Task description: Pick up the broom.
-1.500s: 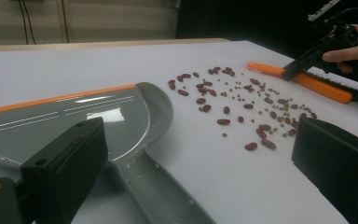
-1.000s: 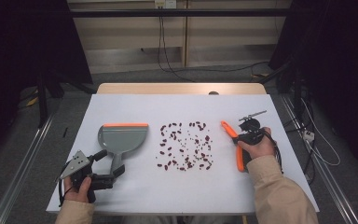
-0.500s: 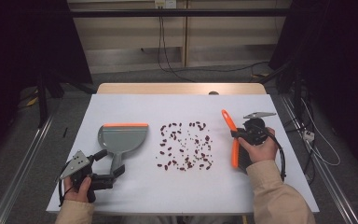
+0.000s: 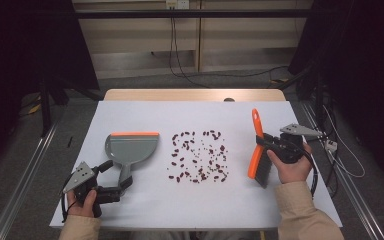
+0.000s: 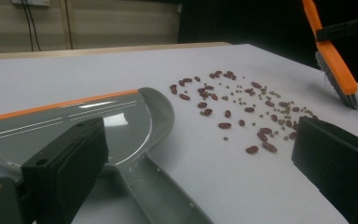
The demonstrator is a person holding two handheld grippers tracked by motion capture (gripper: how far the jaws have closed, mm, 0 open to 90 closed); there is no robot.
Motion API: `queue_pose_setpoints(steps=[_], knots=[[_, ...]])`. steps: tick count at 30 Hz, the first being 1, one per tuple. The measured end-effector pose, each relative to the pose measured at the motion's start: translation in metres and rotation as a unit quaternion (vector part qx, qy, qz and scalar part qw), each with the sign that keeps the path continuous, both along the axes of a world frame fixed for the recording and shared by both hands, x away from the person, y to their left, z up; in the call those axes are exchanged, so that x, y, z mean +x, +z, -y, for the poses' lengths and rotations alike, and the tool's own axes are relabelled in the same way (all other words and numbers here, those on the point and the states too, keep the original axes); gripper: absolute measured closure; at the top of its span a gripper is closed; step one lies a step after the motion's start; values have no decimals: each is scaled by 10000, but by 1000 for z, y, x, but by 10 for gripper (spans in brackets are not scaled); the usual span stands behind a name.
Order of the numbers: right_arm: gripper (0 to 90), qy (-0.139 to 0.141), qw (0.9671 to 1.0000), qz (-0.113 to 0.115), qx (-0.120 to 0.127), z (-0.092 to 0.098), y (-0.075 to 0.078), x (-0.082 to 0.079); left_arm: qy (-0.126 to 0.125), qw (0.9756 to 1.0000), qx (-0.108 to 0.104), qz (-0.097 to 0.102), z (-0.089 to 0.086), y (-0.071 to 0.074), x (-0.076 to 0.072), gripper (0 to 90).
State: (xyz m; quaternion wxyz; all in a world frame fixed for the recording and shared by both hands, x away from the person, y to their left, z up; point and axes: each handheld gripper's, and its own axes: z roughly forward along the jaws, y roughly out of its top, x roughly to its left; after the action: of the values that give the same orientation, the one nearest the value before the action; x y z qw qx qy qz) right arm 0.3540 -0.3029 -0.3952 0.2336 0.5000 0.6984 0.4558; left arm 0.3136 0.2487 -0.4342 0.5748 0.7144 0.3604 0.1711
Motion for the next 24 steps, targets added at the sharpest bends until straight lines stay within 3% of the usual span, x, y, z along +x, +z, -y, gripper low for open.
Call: queue_pose_setpoints(steps=[7,13,24], knots=[[717,71,9991,331,246,-2,7,-8,-21,10000,15,9,1,0,0,34],[717,103,9987,353,345,-3,8,-7,-28,10000,4,9,1,0,0,34],[717,176,9960,665,569,-4,15,-12,-68,10000,-47,-11,3,-1,0,33]])
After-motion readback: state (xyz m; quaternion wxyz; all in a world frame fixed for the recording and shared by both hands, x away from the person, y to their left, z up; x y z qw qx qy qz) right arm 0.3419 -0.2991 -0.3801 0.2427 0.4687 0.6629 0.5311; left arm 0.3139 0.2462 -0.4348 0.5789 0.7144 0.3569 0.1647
